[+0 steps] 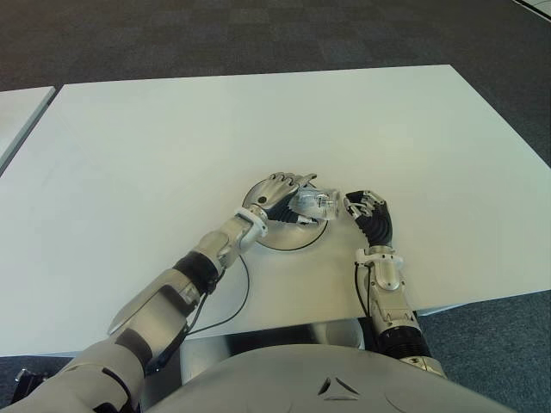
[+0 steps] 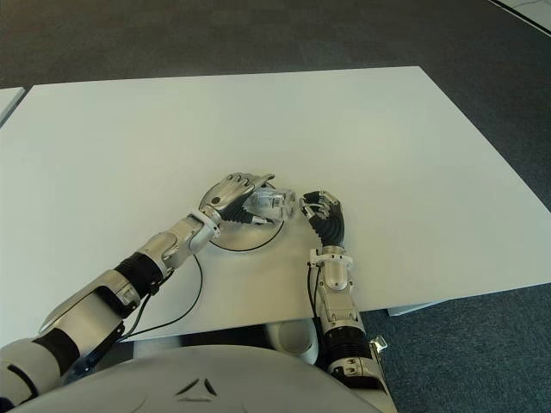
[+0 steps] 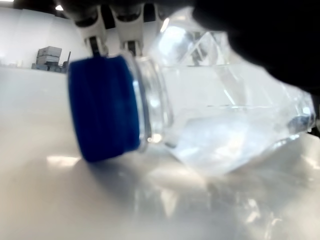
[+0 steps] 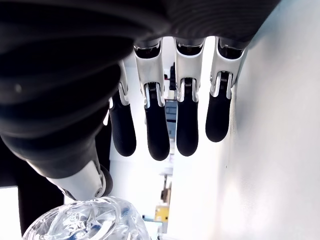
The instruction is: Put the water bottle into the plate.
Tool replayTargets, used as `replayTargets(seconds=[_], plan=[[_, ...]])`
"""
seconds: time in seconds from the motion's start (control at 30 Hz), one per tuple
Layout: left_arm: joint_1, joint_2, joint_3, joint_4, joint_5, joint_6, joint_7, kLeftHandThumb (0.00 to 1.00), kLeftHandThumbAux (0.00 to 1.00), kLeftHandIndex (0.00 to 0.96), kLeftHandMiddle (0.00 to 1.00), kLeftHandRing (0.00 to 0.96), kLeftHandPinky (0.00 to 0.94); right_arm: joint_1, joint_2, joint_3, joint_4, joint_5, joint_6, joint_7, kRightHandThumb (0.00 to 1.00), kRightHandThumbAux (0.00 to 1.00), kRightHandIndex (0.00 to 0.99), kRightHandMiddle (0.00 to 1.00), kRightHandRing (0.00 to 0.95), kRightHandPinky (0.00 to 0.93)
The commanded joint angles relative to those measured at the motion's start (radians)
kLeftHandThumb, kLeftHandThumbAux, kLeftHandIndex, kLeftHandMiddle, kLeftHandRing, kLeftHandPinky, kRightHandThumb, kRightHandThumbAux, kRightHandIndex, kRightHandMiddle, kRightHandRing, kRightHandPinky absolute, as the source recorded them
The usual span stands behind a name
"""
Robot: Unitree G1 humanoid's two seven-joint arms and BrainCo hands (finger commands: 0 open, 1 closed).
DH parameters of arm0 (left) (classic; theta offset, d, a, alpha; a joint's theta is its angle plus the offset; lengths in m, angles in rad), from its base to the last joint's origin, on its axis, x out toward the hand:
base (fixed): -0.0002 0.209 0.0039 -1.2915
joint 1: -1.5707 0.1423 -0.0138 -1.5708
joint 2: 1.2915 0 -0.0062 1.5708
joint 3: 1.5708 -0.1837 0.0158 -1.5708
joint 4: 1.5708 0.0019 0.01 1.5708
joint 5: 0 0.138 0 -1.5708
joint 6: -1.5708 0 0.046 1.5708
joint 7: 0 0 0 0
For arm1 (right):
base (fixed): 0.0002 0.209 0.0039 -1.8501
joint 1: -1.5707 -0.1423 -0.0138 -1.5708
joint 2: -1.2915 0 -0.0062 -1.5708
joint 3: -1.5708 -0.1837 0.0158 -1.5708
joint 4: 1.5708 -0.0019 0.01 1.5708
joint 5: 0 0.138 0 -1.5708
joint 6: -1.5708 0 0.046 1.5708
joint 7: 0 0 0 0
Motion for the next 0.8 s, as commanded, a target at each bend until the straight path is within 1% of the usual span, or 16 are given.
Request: replayTargets(seconds=[0.03, 0.4, 0.8], plan=[[0.046, 0.024, -0.009, 0.028, 0.004, 0.017, -0.043, 0.146, 0.298, 0.0, 0.0, 0.0, 0.0, 0.017, 0.004, 0.003, 0.011, 0.002, 0.026, 0.004, 0.706, 0.733, 0.426, 0.423, 0.382, 0.389], [0.046, 0.024, -0.007, 0.042, -0.003, 0.01, -0.032, 0.106, 0.246, 0.0, 0.0, 0.0, 0.0, 0.017, 0.002, 0.002, 0.013, 0.002, 0.018, 0.003, 0.706, 0.733, 0.427, 0.429, 0.39, 0.405], [0.049, 0.019, 0.004, 0.06, -0.008, 0.007, 0.004, 0.072, 0.238, 0.0, 0.0, 0.0, 0.0, 0.015, -0.001, 0.001, 0.017, 0.003, 0.019, 0.004, 0.707, 0.733, 0.426, 0.428, 0.39, 0.402]])
